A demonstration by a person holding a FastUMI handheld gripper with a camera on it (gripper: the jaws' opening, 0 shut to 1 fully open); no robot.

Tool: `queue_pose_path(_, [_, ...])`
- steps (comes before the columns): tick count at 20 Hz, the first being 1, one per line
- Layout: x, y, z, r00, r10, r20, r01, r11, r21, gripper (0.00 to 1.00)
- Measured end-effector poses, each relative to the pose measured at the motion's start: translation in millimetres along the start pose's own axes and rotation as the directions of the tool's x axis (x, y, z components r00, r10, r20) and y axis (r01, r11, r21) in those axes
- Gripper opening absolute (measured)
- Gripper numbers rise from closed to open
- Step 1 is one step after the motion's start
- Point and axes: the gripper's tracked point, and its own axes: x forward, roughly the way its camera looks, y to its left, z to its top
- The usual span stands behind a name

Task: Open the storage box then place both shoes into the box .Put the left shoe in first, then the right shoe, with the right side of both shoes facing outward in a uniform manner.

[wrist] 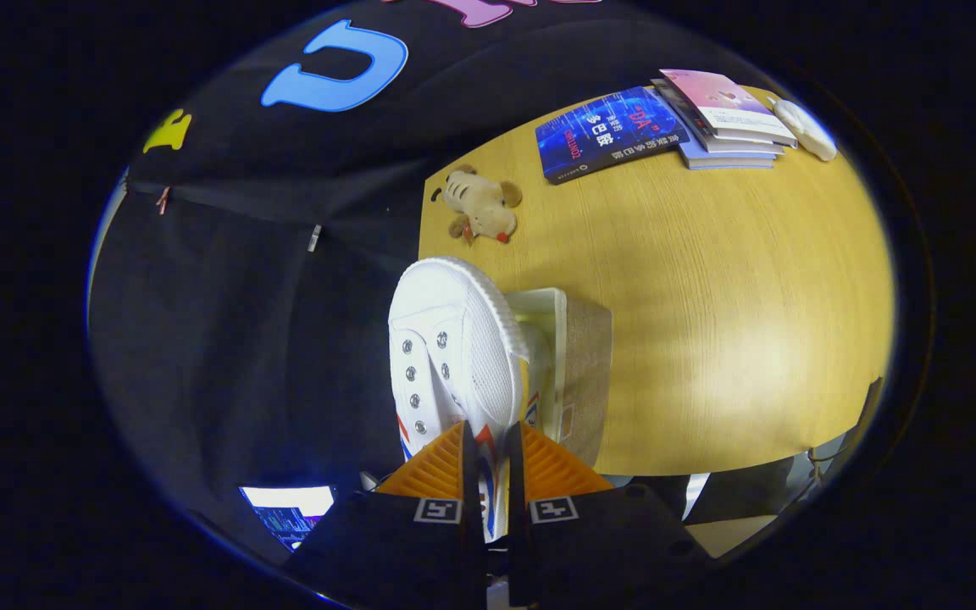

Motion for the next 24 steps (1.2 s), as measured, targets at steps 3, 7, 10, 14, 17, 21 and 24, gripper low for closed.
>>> queue_pose_path(3, [28, 2, -10, 0.999, -0.028, -0.015, 0.029, 0.998, 0.048, 0.15])
queue_pose_path(7, [53, -25, -8, 0.992, -0.126, -0.004, 0.126, 0.992, 0.029, 0.14])
queue_pose_path(10, [59, -33, -9, 0.989, -0.148, -0.004, 0.149, 0.989, 0.024, 0.14])
queue_pose_path(14, [58, -37, -14, 0.988, -0.151, -0.021, 0.151, 0.988, 0.021, 0.19])
queue_pose_path(17, [55, -37, -22, 0.988, -0.15, -0.046, 0.151, 0.988, 0.014, 0.21])
queue_pose_path(21, [50, -11, -27, 0.997, -0.049, -0.061, 0.053, 0.996, 0.066, 0.15])
queue_pose_path(24, [48, -18, -25, 0.997, -0.058, -0.051, 0.06, 0.997, 0.046, 0.16])
